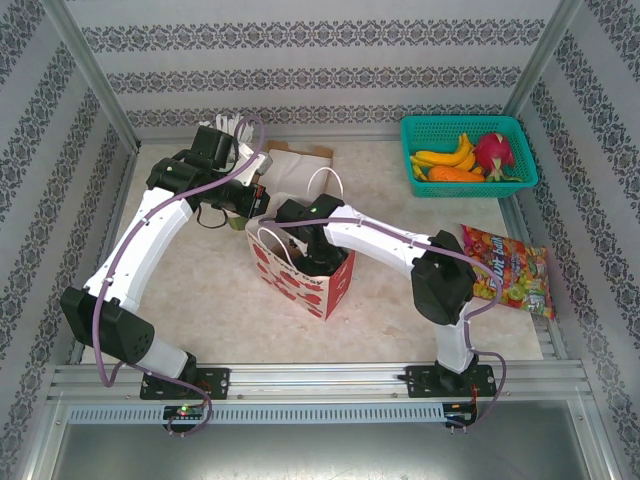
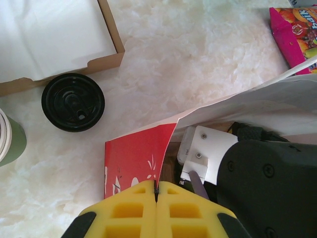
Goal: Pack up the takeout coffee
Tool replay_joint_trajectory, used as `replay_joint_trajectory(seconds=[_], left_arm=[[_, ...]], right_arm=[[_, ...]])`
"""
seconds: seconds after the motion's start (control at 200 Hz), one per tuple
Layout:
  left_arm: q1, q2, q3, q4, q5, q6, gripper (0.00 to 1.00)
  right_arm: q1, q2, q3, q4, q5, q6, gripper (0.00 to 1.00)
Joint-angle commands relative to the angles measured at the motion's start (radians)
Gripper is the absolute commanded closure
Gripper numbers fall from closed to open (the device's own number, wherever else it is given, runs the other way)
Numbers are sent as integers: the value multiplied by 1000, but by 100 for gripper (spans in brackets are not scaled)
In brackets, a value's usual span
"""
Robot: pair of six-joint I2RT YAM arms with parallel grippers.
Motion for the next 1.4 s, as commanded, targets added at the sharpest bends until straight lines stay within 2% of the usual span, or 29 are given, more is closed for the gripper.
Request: replay_joint_trajectory(seconds=[0.0,0.53,1.399], left_arm=[[3,-3,-4,22,21,-3,100],[2,-3,0,19,23,-3,100],[4,-12,1,18,11,1,100]], right_arm=[[-11,159,-118,57,24,29,35],[-12,123,-41,9,17,20,34],[-10,-61,53,-57,26,62,12]])
